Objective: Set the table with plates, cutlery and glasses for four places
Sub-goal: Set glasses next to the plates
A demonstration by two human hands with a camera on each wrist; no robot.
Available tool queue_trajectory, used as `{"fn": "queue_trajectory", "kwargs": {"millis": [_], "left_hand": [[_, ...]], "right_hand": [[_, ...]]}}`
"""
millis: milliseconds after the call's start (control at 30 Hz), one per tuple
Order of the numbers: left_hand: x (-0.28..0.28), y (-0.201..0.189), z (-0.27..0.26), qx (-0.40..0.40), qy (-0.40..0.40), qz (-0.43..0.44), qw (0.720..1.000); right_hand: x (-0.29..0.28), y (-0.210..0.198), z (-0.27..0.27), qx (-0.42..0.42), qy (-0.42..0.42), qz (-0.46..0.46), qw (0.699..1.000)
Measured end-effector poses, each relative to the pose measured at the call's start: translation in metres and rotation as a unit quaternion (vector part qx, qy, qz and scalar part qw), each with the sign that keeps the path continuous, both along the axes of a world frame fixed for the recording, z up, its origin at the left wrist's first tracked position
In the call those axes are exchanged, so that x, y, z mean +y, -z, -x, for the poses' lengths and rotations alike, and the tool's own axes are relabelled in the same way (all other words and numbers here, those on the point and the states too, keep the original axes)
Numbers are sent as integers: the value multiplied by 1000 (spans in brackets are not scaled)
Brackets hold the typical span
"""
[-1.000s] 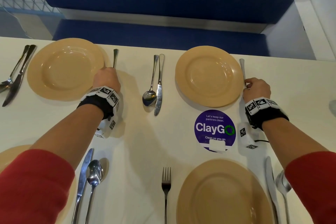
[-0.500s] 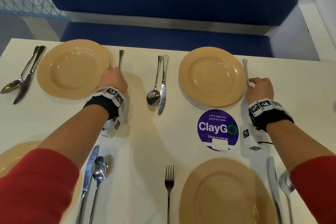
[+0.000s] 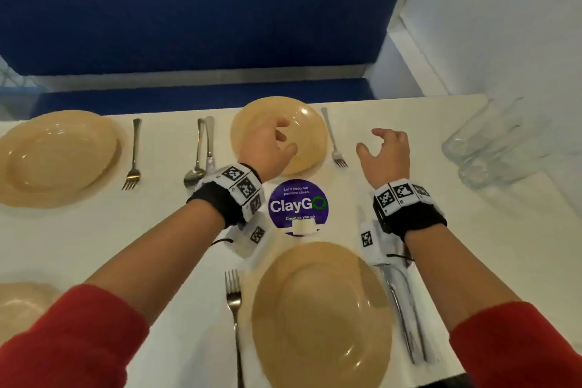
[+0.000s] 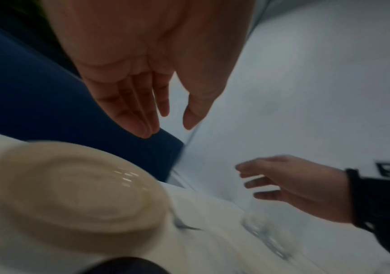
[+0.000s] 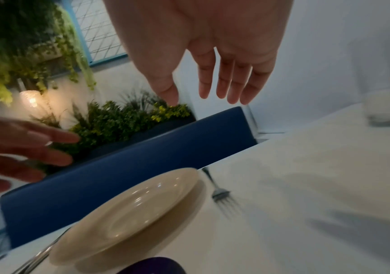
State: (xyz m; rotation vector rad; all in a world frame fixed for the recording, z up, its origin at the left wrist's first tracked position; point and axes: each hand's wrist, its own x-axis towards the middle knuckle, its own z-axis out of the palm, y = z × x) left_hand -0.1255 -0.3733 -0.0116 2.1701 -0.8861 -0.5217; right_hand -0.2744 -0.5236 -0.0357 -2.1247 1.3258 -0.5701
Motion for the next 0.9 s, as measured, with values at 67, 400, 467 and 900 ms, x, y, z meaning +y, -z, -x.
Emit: {"fn": "queue_trajectory", "kwargs": {"millis": [67,400,467,900], "left_hand": [[-29,-3,39,18,70,12,997],[-202,13,190,81,198,12,977],[-239,24,213,87,191,5,978],[-322,64,283,113,40,37,992]], "right_hand": [[-6,2,35,-6,29,-15,999],[-133,13,208,6,215,-42,976],[-168,18,227,1,234,-65,970],[-268,45,246,-106,150,-93,979]]}}
